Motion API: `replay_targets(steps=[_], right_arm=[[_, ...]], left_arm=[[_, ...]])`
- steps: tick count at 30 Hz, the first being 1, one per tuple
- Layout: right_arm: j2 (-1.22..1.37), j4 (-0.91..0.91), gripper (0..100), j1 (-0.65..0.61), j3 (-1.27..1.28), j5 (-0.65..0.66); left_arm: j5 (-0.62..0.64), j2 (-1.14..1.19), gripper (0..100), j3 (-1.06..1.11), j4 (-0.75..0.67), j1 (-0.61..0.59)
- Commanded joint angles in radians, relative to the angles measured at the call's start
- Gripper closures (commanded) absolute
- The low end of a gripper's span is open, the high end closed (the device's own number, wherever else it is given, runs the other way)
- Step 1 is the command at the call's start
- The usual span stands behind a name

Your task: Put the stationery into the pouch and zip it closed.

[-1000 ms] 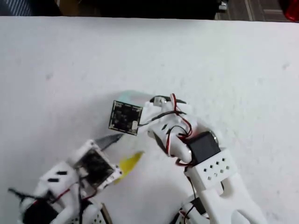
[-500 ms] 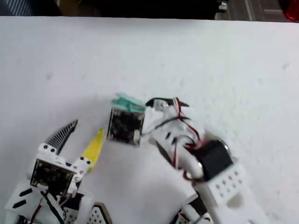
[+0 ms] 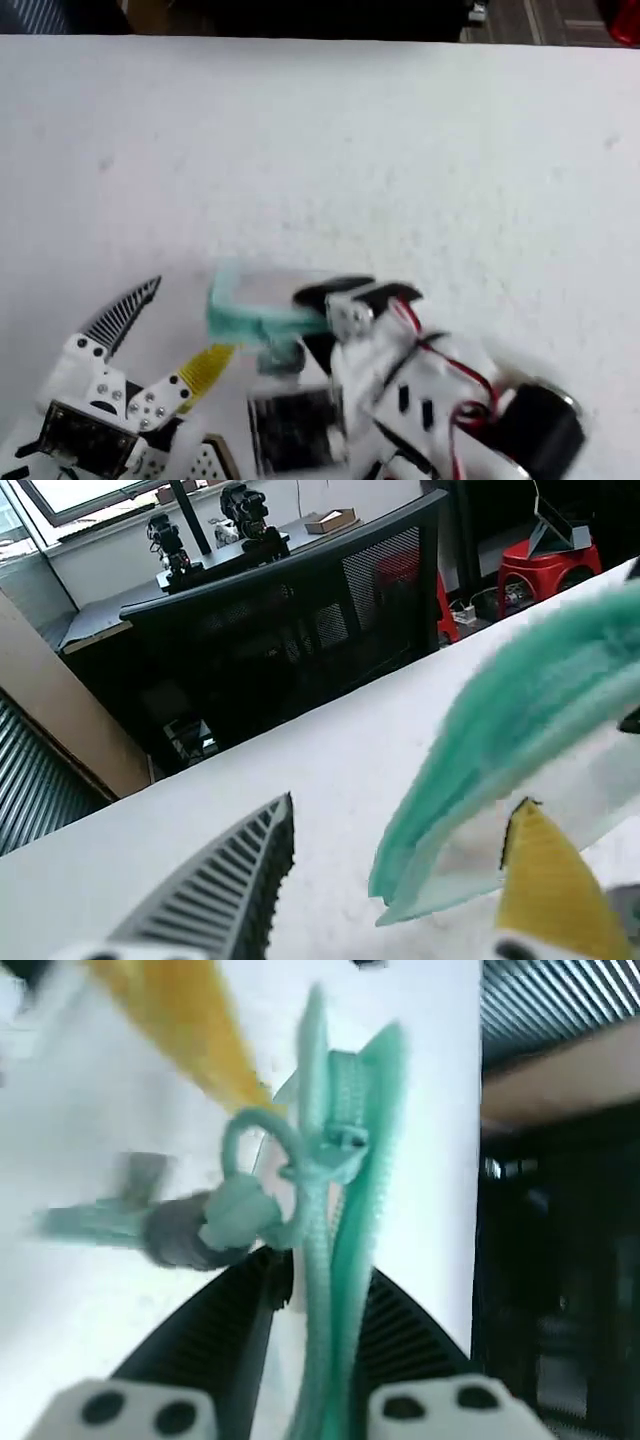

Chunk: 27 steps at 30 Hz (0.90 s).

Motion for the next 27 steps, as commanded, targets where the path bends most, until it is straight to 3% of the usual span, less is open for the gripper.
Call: replay_targets(steps=[1, 9, 21, 27], right_arm=[[-0.013, 0.05, 98.1, -0.053, -0.109, 0.046], [-0.012, 0.056, 98.1, -0.14, -0.106, 0.098], [0.104, 0.051, 98.1, -0.196, -0.107, 0.101], [0.153, 0.045, 98.1, -0.194, -0.112, 0.101]], left_arm=[[-0.011, 0.005, 66, -0.048, 0.008, 0.027], [-0.005, 0.01, 66, -0.04, 0.0, 0.272], [-0.009, 0.007, 76, 0.051, -0.08, 0.292], [-0.009, 0.007, 95, 0.051, -0.144, 0.292]])
